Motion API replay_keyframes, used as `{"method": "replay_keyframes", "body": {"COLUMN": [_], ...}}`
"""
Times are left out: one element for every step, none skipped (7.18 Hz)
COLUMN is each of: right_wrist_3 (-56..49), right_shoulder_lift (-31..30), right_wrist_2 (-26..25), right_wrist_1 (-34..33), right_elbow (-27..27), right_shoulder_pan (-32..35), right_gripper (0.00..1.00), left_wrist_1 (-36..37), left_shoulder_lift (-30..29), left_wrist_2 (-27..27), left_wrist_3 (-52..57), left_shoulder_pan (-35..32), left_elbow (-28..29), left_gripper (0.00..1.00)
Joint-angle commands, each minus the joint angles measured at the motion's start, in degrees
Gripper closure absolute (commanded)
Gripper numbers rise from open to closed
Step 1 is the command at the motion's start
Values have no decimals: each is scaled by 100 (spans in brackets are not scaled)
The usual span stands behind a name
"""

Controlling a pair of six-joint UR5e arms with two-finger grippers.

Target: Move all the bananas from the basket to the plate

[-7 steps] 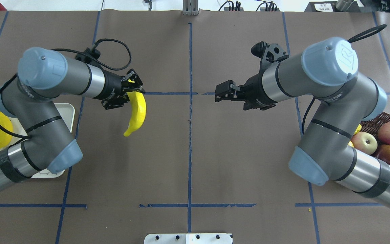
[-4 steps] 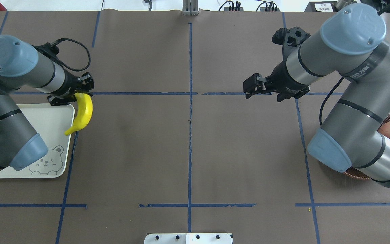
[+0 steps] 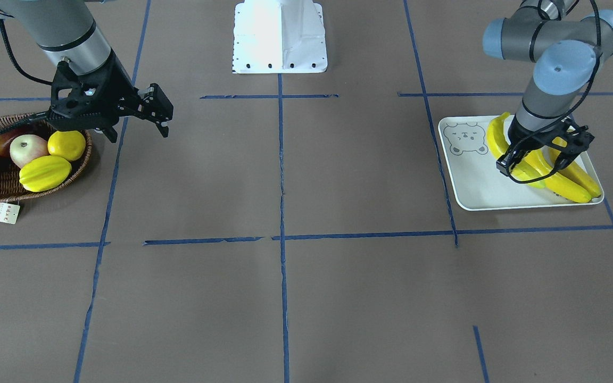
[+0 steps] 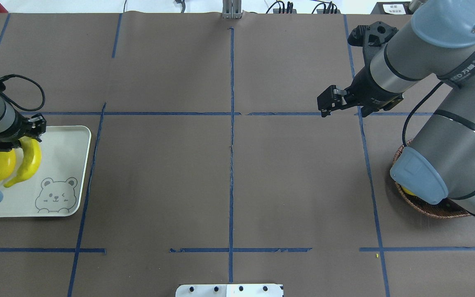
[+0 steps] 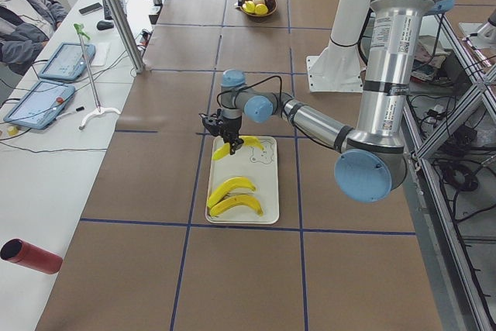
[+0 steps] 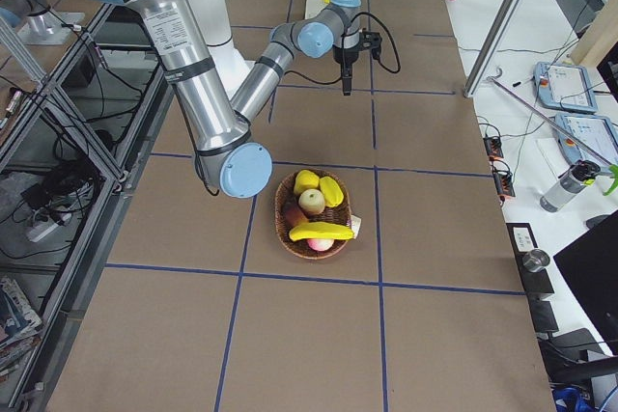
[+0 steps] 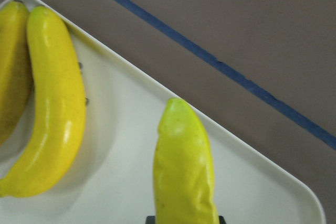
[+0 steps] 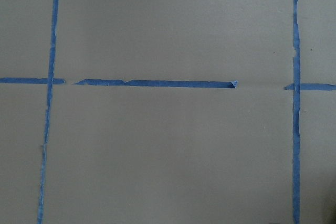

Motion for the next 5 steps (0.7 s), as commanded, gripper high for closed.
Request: {"method": "replay_keyframes", "body": {"right_wrist_3": [-11,-11,-11,-11,-11], "right_shoulder_lift": [0,0,0,0,0], "right_wrist_2": [8,0,0,0,0], "right_wrist_1": [-7,-7,-16,-16,-16], "right_elbow": [3,3,3,3,12], "right_shoulder_pan": [-4,-4,-4,-4,-4], "right_gripper": [0,0,0,0,0], "left_wrist_1": [-612,-1009,-1239,-1293,-1329], "left_shoulder_lift": [62,36,18,9,61], "left_wrist_2": [5,5,-3,5,-3], "left_wrist_3": [-19,-2,33,225,758], "left_shoulder_pan": [-289,-351,-508,-570,-675], "left_elbow": [581,941,1119,1217,1209], "left_gripper": [78,78,73,27,0]}}
